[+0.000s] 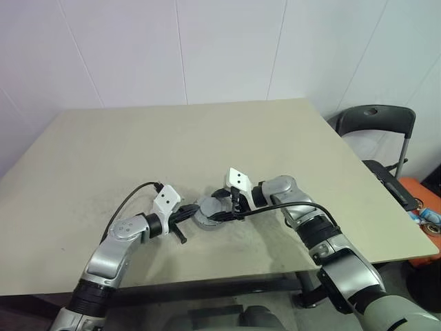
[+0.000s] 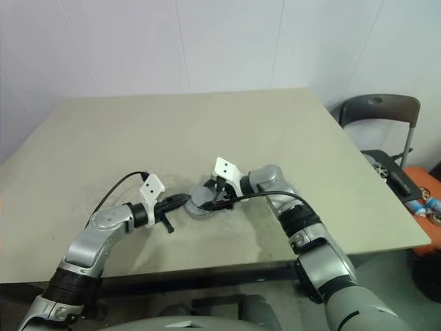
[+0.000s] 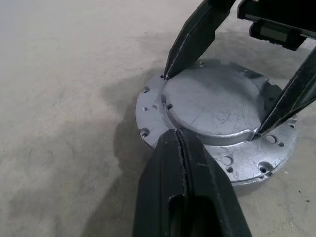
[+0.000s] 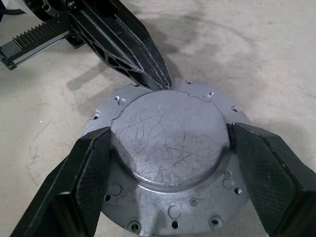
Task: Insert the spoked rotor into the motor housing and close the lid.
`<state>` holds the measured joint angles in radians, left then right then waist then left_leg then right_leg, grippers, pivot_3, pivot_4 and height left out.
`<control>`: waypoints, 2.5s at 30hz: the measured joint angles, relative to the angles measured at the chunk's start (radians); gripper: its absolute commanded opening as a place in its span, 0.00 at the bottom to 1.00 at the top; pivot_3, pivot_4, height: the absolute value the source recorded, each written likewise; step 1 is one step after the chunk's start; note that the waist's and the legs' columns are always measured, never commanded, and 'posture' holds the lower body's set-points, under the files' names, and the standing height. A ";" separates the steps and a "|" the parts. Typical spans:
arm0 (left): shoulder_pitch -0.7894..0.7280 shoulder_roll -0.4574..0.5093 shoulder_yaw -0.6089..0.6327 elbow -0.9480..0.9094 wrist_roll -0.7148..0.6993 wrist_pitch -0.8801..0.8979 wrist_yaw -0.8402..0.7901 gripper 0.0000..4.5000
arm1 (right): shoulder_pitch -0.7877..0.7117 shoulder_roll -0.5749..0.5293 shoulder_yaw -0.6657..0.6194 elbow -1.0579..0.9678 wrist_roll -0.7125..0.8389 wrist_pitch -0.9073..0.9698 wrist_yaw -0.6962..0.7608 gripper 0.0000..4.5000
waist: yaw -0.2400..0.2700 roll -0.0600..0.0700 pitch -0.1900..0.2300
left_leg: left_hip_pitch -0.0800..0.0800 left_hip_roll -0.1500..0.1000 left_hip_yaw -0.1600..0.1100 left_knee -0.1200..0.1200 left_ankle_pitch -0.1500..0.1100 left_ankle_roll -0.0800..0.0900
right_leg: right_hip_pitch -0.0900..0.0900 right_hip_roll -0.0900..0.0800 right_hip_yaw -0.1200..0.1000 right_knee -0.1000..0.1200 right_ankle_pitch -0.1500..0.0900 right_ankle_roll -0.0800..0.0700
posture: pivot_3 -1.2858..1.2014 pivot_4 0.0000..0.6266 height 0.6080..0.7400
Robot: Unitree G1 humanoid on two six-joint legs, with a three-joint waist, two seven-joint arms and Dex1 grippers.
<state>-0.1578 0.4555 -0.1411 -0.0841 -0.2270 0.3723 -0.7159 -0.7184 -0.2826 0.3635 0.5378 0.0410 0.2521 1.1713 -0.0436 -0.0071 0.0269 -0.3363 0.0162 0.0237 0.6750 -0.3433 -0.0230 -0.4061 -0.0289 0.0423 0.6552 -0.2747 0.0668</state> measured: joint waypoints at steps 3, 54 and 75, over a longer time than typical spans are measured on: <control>-0.003 0.000 -0.001 -0.003 0.000 0.017 0.001 0.00 | 0.000 -0.001 0.000 -0.001 0.000 0.002 0.000 0.77 | 0.000 0.000 0.000 | 0.000 0.000 0.000 0.000 0.000 0.000 | 0.000 0.000 0.000 0.000 0.000 0.000 | 0.52 0.00 1.00; -0.007 -0.006 -0.034 -0.037 0.001 0.033 -0.011 0.00 | 0.006 -0.152 -0.379 -0.112 0.420 1.081 -0.165 0.99 | 0.031 0.001 0.000 | -0.004 0.000 0.000 -0.006 -0.001 0.001 | -0.003 -0.003 0.000 -0.007 0.000 -0.001 | 0.52 0.00 1.00; -0.003 -0.009 -0.035 -0.036 0.001 0.026 -0.008 0.00 | -0.032 -0.046 -0.543 -0.013 0.507 1.306 -0.412 0.99 | 0.029 0.002 0.000 | -0.004 -0.001 0.001 -0.008 -0.001 0.002 | -0.004 -0.001 0.000 -0.008 0.000 0.000 | 0.52 0.00 1.00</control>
<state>-0.1609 0.4466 -0.1758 -0.1205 -0.2256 0.3982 -0.7235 -0.7508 -0.3289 -0.1799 0.5252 0.5478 1.5584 0.7592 -0.0147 -0.0056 0.0270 -0.3407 0.0152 0.0246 0.6672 -0.3441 -0.0214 -0.4101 -0.0297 0.0421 0.6470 -0.2748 0.0667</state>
